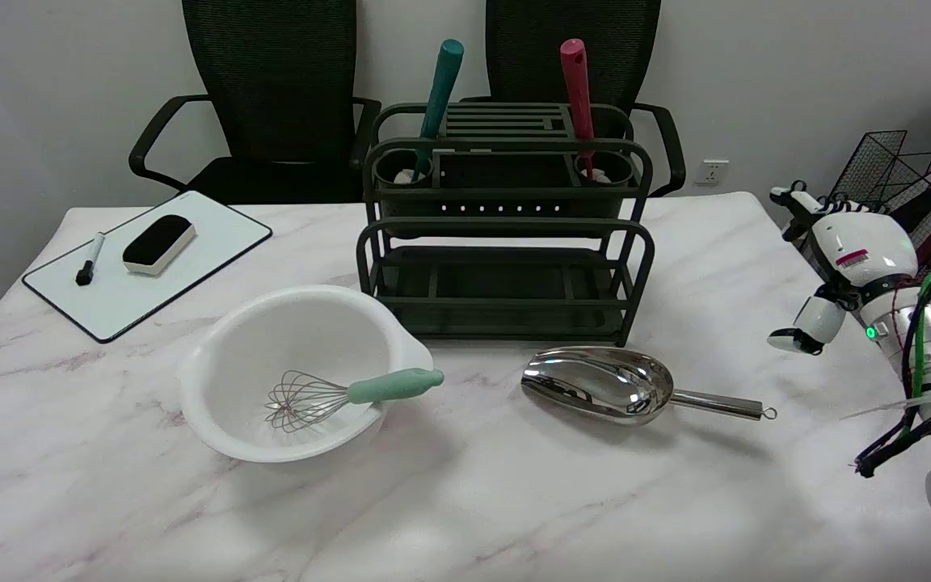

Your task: Pick up the pink sponge bottle brush.

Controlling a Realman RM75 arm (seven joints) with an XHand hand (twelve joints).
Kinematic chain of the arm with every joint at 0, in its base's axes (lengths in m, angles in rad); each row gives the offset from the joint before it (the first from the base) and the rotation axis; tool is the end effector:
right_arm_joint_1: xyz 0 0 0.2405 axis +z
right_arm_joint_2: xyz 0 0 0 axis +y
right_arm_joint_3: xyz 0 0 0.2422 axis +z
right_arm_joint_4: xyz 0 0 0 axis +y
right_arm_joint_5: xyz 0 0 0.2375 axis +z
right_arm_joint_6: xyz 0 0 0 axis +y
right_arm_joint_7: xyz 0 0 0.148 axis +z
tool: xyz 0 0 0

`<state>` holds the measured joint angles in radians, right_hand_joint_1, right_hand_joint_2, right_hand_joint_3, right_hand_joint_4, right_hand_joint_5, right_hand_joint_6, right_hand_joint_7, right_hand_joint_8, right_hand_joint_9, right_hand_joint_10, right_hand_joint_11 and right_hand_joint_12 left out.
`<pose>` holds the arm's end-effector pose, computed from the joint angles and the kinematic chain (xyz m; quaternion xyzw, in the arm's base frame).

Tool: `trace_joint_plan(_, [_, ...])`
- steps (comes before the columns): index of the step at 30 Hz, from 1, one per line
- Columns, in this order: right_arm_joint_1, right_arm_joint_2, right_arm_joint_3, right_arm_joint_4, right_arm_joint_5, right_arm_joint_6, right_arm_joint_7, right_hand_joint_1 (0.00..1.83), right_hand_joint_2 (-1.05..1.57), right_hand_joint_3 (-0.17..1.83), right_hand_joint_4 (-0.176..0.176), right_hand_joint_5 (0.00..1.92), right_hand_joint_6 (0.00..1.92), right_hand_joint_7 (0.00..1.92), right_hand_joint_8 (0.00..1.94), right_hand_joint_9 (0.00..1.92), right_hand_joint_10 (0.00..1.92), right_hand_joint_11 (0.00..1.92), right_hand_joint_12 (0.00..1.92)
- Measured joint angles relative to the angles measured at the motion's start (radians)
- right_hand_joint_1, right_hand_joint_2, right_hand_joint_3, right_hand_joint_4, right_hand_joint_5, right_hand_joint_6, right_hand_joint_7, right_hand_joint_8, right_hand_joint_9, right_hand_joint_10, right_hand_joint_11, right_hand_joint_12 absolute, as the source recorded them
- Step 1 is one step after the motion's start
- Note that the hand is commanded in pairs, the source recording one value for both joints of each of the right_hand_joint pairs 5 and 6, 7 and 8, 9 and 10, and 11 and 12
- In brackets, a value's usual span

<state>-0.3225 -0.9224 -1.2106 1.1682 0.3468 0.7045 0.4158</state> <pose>-0.2369 -0.2615 0.5443 0.5959 0.0995 0.0786 0.7930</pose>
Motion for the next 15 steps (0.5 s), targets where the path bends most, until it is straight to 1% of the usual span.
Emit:
trace_joint_plan(5, [-0.015, -0.008, 0.0, 0.007, 0.028, -0.003, -0.002, 1.26, -0.61, 1.16, 0.0, 0.11, 0.11, 0.73, 0.73, 0.61, 0.61, 0.48, 0.48])
trace_joint_plan(7, [-0.022, -0.012, 0.0, 0.01, 0.049, -0.003, -0.005, 1.26, -0.6, 1.14, 0.0, 0.12, 0.12, 0.72, 0.72, 0.61, 0.61, 0.47, 0.47])
trace_joint_plan(12, [-0.034, -0.018, 0.004, 0.02, 0.106, -0.003, -0.016, 1.25, -0.6, 1.15, 0.0, 0.13, 0.13, 0.72, 0.72, 0.6, 0.6, 0.45, 0.45])
trace_joint_plan(15, [-0.039, -0.021, 0.016, 0.03, 0.14, -0.003, -0.024, 1.23, -0.54, 1.16, 0.0, 0.16, 0.16, 0.72, 0.72, 0.57, 0.57, 0.4, 0.4])
